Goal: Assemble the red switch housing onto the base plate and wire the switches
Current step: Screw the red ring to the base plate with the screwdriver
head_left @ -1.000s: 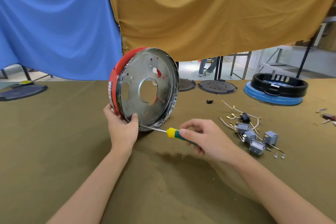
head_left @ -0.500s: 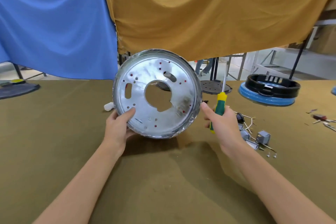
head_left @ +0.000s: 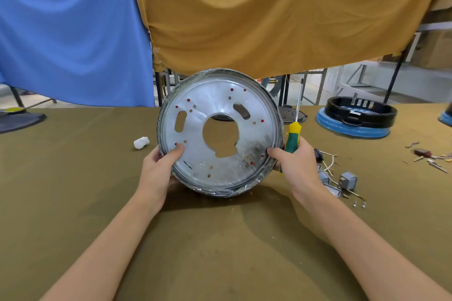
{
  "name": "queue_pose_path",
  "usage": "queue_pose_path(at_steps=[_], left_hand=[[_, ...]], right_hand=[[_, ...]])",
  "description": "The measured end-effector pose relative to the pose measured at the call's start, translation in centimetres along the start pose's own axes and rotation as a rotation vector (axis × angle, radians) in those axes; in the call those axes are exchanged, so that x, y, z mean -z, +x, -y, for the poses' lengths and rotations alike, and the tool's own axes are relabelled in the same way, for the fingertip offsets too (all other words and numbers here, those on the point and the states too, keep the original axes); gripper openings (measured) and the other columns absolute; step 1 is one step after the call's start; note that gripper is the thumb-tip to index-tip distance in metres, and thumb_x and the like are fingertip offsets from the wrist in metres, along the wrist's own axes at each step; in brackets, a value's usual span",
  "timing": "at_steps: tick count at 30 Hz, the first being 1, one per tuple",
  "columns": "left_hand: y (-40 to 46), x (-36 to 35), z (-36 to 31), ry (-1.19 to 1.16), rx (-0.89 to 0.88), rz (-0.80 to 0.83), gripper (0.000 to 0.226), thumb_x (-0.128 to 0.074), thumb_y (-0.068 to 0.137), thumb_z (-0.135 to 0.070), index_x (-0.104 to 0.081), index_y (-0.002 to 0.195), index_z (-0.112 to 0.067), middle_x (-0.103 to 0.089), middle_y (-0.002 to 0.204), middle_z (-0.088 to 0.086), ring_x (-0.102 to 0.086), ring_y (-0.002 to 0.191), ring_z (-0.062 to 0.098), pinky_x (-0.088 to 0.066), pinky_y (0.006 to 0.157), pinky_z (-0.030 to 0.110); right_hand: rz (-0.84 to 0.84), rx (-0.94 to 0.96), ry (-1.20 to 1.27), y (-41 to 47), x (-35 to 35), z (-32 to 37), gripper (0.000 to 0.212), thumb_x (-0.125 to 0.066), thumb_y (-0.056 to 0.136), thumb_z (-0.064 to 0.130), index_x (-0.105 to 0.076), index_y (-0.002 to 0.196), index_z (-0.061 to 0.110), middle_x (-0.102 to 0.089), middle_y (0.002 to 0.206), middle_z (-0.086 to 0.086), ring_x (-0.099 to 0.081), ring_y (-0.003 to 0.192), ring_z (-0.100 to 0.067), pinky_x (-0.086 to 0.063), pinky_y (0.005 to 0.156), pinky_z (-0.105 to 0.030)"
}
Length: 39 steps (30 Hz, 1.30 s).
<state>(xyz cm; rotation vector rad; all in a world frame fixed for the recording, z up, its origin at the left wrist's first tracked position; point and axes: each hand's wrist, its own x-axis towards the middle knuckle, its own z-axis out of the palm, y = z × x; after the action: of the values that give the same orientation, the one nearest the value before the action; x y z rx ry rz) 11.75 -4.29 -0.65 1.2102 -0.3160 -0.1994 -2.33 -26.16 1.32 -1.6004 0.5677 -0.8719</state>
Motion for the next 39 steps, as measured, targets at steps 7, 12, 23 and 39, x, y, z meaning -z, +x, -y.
queue_pose_path(at_steps=[7, 12, 23, 39], left_hand=[[0.29, 0.24, 0.09, 0.012, 0.001, -0.016, 0.011, -0.068, 0.092, -0.023, -0.072, 0.102, -0.024, -0.078, 0.096, -0.002, -0.075, 0.083, 0.016, -0.058, 0.057, 0.026], [0.34, 0.46, 0.1, 0.039, -0.008, -0.023, 0.011, -0.067, 0.092, -0.024, -0.071, 0.103, -0.026, -0.078, 0.095, -0.003, -0.075, 0.083, 0.016, -0.059, 0.057, 0.027], [0.39, 0.54, 0.14, 0.037, -0.008, -0.017, 0.014, -0.066, 0.093, -0.025, -0.07, 0.106, -0.025, -0.078, 0.095, -0.003, -0.075, 0.083, 0.017, -0.06, 0.06, 0.029], [-0.07, 0.34, -0.65, 0.074, -0.066, -0.042, 0.013, -0.066, 0.092, -0.025, -0.071, 0.104, -0.025, -0.077, 0.093, -0.005, -0.074, 0.08, 0.012, -0.054, 0.054, 0.02]], right_hand=[[0.045, 0.021, 0.092, -0.05, -0.08, -0.21, 0.025, -0.075, 0.087, 0.022, -0.06, 0.104, 0.011, -0.071, 0.098, -0.003, -0.07, 0.078, -0.006, -0.052, 0.055, -0.013], [0.036, 0.04, 0.098, -0.01, -0.09, -0.17, 0.025, -0.074, 0.089, 0.023, -0.06, 0.103, 0.009, -0.07, 0.098, -0.007, -0.067, 0.067, 0.001, -0.049, 0.05, -0.01], [0.023, 0.03, 0.054, -0.05, -0.14, -0.31, 0.015, -0.074, 0.088, 0.025, -0.061, 0.089, 0.017, -0.069, 0.081, 0.005, -0.064, 0.066, 0.0, -0.044, 0.06, -0.022], [0.082, -0.041, 0.137, 0.38, -0.23, -0.91, 0.013, -0.072, 0.089, 0.023, -0.065, 0.1, 0.022, -0.075, 0.088, 0.007, -0.072, 0.079, -0.01, -0.056, 0.068, -0.029]])
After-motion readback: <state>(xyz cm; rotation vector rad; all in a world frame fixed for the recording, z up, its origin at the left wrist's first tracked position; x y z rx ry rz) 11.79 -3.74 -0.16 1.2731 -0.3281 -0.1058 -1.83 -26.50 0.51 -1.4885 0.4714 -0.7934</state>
